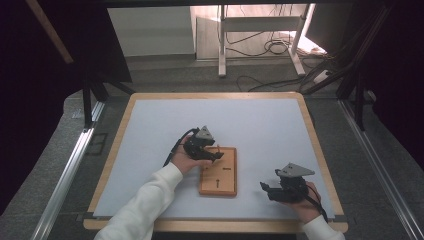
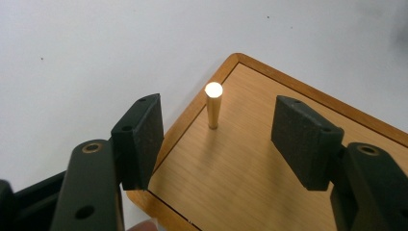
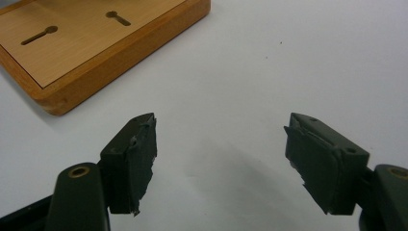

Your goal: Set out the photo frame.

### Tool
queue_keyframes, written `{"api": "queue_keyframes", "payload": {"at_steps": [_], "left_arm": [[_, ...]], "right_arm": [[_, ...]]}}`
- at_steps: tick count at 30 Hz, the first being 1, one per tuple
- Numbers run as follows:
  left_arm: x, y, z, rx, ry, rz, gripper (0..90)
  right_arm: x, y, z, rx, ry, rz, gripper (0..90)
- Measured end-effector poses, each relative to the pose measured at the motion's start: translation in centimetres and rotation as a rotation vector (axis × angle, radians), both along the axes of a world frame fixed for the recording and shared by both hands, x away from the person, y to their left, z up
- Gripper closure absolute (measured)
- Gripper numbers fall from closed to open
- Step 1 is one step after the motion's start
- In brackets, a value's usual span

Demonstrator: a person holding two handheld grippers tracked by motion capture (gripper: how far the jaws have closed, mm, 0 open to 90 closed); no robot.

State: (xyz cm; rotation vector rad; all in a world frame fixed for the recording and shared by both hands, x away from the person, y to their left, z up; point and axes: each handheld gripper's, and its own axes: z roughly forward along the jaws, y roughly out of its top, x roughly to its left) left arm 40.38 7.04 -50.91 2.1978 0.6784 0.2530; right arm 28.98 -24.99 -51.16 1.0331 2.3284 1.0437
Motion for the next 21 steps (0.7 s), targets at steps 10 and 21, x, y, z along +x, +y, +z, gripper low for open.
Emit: {"api": "queue_keyframes", "payload": {"at_steps": [10, 21], "left_arm": [[1.2, -0.6, -0.6, -0.015, 0.016, -0.027, 47.9], [1.0, -0.7, -1.1, -0.019, 0.008, -0.041, 71.0]], "right_arm": [[0.0, 0.1, -0.1, -0.007, -0.002, 0.005, 26.4], [0.0, 0.1, -0.1, -0.008, -0.005, 0.004, 26.4]]}}
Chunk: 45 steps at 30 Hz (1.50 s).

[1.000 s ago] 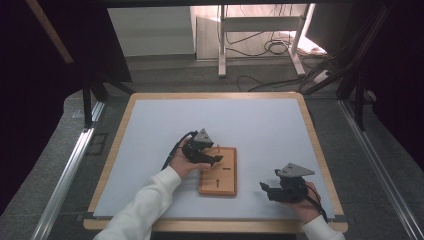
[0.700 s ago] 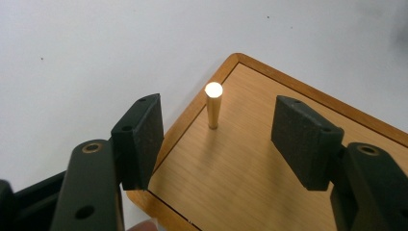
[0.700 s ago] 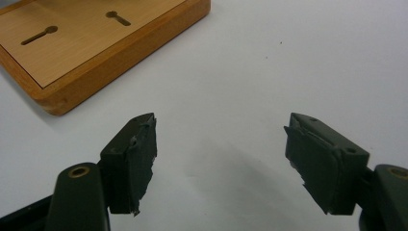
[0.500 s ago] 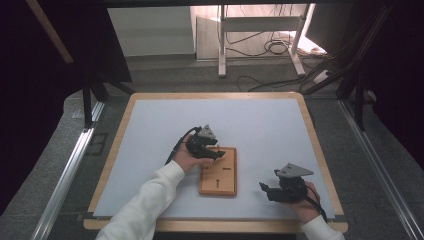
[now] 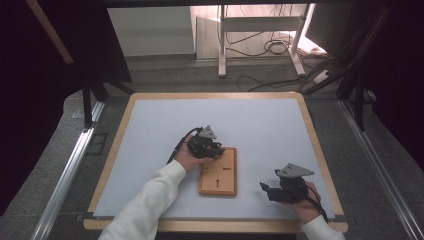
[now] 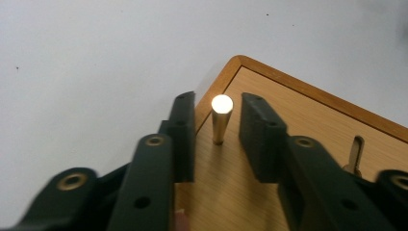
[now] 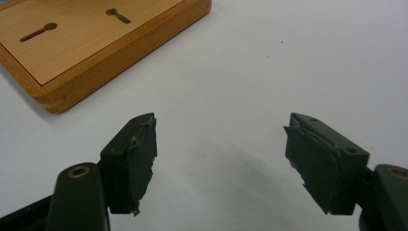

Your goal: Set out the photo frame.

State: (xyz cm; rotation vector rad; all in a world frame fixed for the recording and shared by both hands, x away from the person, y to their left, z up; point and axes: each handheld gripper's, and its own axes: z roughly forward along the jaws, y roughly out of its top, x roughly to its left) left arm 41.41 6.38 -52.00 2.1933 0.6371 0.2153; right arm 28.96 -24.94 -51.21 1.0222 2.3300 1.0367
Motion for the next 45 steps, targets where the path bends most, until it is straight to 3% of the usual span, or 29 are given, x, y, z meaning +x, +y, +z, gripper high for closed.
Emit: {"api": "queue_keyframes", "payload": {"at_steps": [6, 17, 25, 31, 37, 45], "left_arm": [[0.0, -0.1, 0.0, -0.007, -0.003, 0.019, 83.2], [0.5, 0.2, 0.1, -0.022, 0.064, 0.016, 84.3], [0.8, 0.3, 0.2, -0.031, 0.105, 0.019, 83.9], [1.0, 0.3, 0.2, -0.039, 0.134, 0.022, 83.2], [1.3, 0.4, 0.4, -0.033, 0.155, 0.013, 83.2], [1.9, 0.4, 0.6, -0.031, 0.194, 0.003, 83.2]], "right_arm": [[0.0, 0.2, -0.1, -0.002, 0.006, 0.003, 26.4], [-0.3, 0.6, 0.0, 0.007, -0.017, 0.032, 25.9], [-1.0, 1.6, 0.3, -0.024, -0.068, 0.089, 24.7], [-1.5, 2.7, 0.7, 0.022, -0.053, 0.129, 22.9], [-2.0, 3.9, 0.7, 0.003, -0.066, 0.160, 20.8], [-2.6, 6.0, 0.5, -0.059, -0.100, 0.192, 15.8]]}}
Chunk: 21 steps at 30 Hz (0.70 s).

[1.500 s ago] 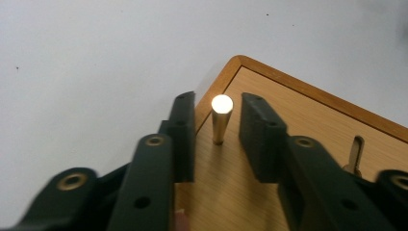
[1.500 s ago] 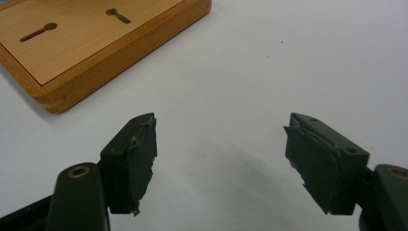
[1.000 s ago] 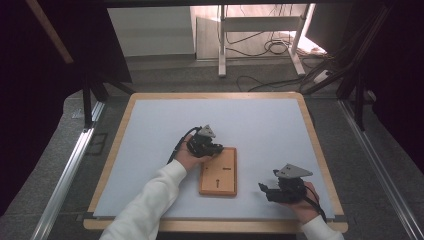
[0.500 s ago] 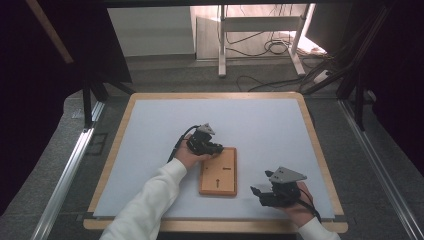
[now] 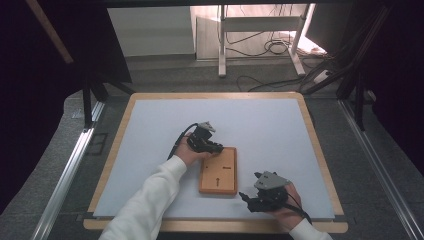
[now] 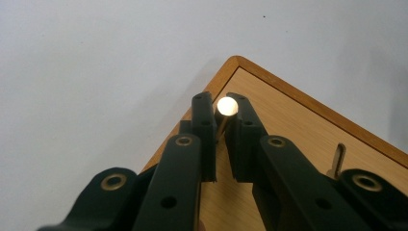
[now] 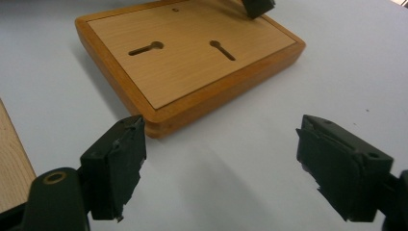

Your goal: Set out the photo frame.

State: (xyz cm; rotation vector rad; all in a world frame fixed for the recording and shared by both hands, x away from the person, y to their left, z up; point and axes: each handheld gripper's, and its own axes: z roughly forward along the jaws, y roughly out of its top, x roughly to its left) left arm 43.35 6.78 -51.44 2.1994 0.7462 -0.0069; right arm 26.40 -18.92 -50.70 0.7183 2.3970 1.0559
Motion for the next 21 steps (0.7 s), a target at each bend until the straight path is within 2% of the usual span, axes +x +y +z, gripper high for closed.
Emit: {"api": "queue_keyframes", "payload": {"at_steps": [5, 9, 13, 21], "left_arm": [[0.2, 0.0, 0.0, -0.004, 0.018, 0.000, 83.3], [0.5, 0.1, 0.1, -0.009, 0.038, 0.003, 83.3], [0.8, 0.1, 0.2, -0.008, 0.053, -0.002, 83.5], [0.9, 0.1, 0.2, -0.012, 0.066, -0.002, 83.2]], "right_arm": [[-0.2, 1.6, -0.2, -0.038, -0.023, 0.000, 11.1], [-0.4, 3.4, -0.6, -0.102, -0.063, 0.013, 8.3], [-0.4, 5.0, -1.3, -0.165, -0.103, 0.037, 8.1], [0.3, 7.3, -2.0, -0.230, -0.161, 0.044, 9.7]]}}
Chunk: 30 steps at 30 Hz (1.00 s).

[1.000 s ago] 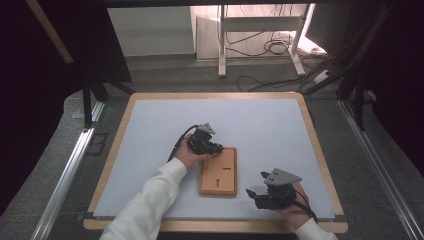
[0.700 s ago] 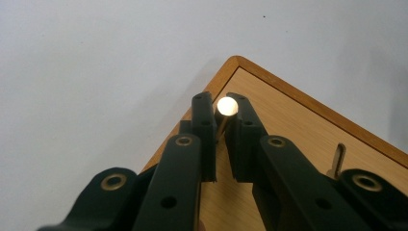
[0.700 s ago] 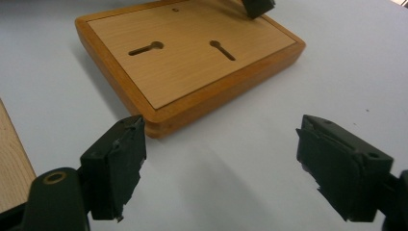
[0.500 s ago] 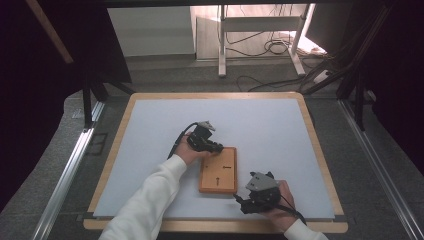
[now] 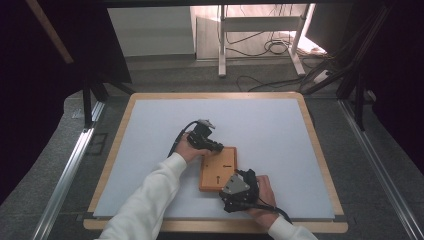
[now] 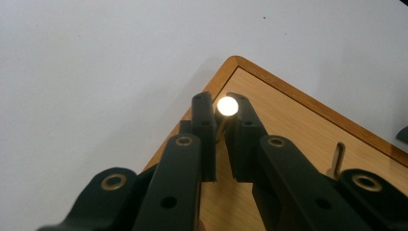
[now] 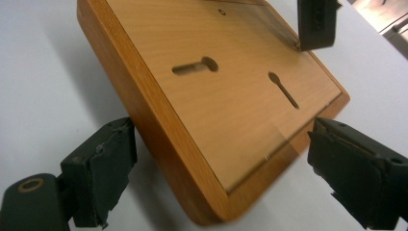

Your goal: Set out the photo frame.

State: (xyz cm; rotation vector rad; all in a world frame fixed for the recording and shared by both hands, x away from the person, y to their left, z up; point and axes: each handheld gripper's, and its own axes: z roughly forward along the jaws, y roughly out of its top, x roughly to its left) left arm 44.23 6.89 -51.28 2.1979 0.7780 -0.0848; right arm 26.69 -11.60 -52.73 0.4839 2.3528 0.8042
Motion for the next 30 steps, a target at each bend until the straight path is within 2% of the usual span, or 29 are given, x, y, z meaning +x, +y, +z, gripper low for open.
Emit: {"api": "queue_keyframes", "payload": {"at_steps": [8, 13, 18, 21, 27, 30], "left_arm": [[0.1, 0.1, 0.0, -0.005, 0.003, 0.006, 83.4], [0.0, 0.1, -0.1, -0.011, -0.014, 0.013, 84.0], [-0.2, 0.0, -0.1, -0.009, -0.041, 0.021, 82.3], [-0.3, 0.0, -0.1, -0.010, -0.055, 0.035, 79.1], [-0.2, 0.1, -0.2, -0.024, -0.058, 0.037, 75.9], [-0.3, 0.2, -0.1, -0.030, -0.059, 0.038, 72.1]], "right_arm": [[0.1, 1.0, -0.4, -0.060, -0.091, -0.007, 10.8], [-0.3, 1.0, 0.0, -0.071, -0.145, 0.015, 17.2], [-0.4, 0.8, 0.4, -0.066, -0.163, 0.025, 24.7], [-0.4, 0.5, 0.8, -0.052, -0.181, 0.013, 27.3], [-0.3, 0.0, 1.3, -0.034, -0.196, 0.012, 36.5], [-0.3, -0.1, 1.5, -0.041, -0.208, 0.014, 38.5]]}}
